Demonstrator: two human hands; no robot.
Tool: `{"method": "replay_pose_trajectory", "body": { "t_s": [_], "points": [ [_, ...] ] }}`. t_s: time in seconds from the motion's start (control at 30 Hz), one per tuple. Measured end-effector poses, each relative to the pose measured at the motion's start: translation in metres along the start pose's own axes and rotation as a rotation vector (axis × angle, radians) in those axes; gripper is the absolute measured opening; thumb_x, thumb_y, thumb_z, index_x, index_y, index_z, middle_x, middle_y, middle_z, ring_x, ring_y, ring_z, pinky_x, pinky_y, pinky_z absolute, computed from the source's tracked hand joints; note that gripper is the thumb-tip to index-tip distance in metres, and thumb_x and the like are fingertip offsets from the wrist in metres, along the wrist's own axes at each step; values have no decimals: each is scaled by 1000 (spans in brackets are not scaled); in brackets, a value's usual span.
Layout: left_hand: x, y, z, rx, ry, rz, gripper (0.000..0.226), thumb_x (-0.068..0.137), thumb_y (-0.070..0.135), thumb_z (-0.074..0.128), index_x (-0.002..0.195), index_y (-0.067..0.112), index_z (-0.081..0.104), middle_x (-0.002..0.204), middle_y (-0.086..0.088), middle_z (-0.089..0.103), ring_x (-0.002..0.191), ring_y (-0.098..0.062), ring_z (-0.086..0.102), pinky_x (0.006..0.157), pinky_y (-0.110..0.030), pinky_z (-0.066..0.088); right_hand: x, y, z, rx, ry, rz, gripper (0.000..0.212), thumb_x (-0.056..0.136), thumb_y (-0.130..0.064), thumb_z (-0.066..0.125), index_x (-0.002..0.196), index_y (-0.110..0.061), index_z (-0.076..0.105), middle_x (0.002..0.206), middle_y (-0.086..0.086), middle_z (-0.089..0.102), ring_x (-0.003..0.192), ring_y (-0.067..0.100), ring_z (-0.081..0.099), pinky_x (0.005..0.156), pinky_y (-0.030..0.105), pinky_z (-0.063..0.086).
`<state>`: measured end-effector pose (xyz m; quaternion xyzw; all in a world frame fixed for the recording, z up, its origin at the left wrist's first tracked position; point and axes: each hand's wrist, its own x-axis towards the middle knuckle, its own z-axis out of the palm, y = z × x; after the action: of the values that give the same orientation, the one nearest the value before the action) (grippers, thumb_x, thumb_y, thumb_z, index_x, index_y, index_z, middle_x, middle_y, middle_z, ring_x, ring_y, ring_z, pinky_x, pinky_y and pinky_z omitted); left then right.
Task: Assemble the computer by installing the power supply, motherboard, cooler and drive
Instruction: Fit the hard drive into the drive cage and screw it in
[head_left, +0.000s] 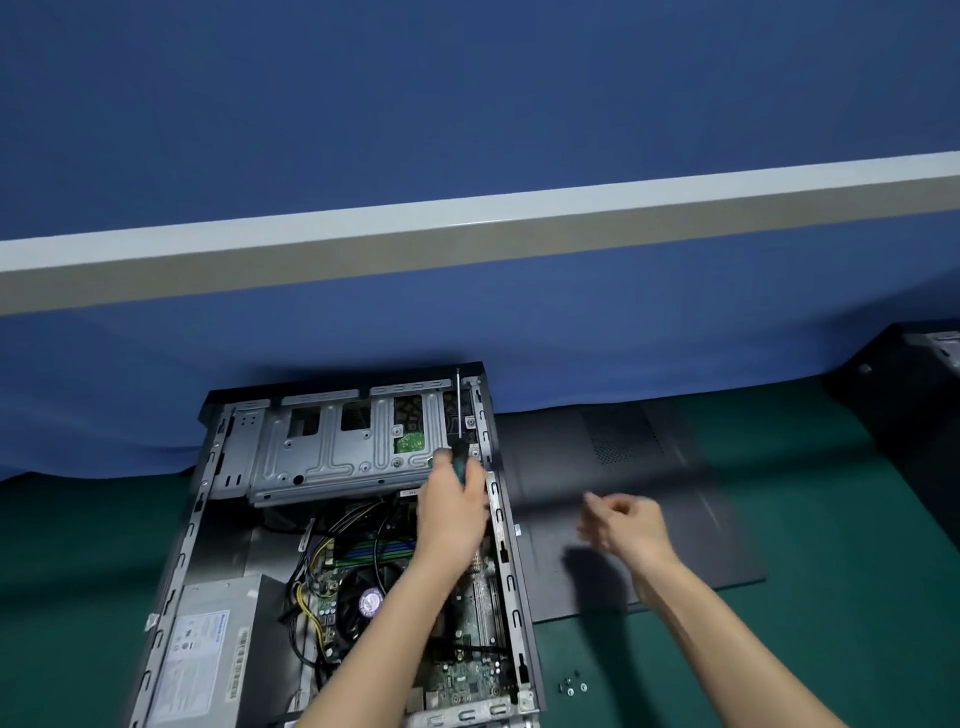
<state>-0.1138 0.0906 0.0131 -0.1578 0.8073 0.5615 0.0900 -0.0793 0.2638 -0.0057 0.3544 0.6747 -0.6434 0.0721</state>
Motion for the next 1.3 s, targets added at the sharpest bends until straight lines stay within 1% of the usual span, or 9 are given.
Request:
{"method": "replay_pose_trajectory", "body": {
  "t_s": [0.1, 0.23, 0.43, 0.57, 0.73, 0.83, 1.03, 1.2, 1.3],
  "points": [
    [-1, -22, -8, 307, -4, 67, 28, 98, 38, 44, 109, 14, 51, 76, -3, 63, 72, -26, 61, 66, -37, 48, 19, 37, -19, 57, 158, 342, 12, 96, -2, 48, 85, -3, 52, 60, 17, 52, 48, 21, 47, 48, 25, 41],
    [-10, -32, 1, 437, 20, 142, 37, 88, 55, 54, 91, 20, 45, 64, 4, 56, 66, -24, 56, 59, -34, 42, 31, 72, -31, 90, 205, 588, 30, 95, -6, 46, 66, -10, 42, 54, 12, 42, 43, 18, 35, 53, 23, 33],
    [-10, -36, 3, 481, 30, 168, 42, 83, 56, 61, 89, 19, 44, 60, 6, 53, 65, -25, 56, 58, -35, 43, 34, 79, -27, 233, 258, 760, 16, 96, -3, 45, 81, 0, 51, 87, 19, 52, 67, 33, 51, 81, 51, 47],
    [-12, -36, 5, 498, 51, 172, 41, 84, 56, 61, 88, 18, 44, 59, 5, 53, 65, -25, 55, 57, -34, 41, 31, 78, -17, 470, 333, 864, 28, 98, -9, 47, 123, -2, 57, 131, 16, 54, 117, 38, 53, 98, 55, 43],
    [-11, -37, 7, 511, 49, 168, 41, 85, 56, 59, 89, 18, 44, 61, 5, 53, 67, -25, 56, 59, -35, 42, 32, 67, -11, 708, 423, 971, 28, 96, -16, 56, 121, -4, 60, 130, 17, 55, 121, 34, 52, 100, 57, 43],
    [-12, -37, 7, 512, 46, 169, 40, 85, 55, 59, 89, 18, 44, 61, 5, 53, 66, -25, 56, 58, -36, 43, 31, 64, -8, 721, 476, 979, 32, 94, -22, 59, 120, -4, 60, 133, 16, 50, 122, 31, 48, 94, 50, 49],
    [-12, -36, 9, 518, 48, 159, 40, 86, 54, 59, 90, 18, 44, 60, 6, 53, 65, -24, 56, 58, -34, 43, 31, 67, -2, 691, 488, 884, 32, 83, -36, 70, 111, -20, 67, 114, 4, 66, 79, 23, 48, 76, 33, 49],
    [-12, -34, 8, 520, 41, 140, 39, 86, 53, 60, 92, 17, 46, 63, 5, 55, 67, -24, 55, 58, -33, 38, 29, 66, -5, 769, 399, 774, 27, 84, -34, 72, 106, -21, 64, 113, 1, 69, 92, 25, 65, 58, 31, 45],
    [-12, -31, 6, 500, 38, 102, 39, 89, 50, 57, 96, 12, 50, 78, -2, 61, 79, -30, 58, 64, -35, 41, 23, 61, -14, 836, 402, 622, 37, 85, -14, 72, 119, -8, 60, 117, 14, 67, 108, 30, 65, 69, 47, 54]
  ]
}}
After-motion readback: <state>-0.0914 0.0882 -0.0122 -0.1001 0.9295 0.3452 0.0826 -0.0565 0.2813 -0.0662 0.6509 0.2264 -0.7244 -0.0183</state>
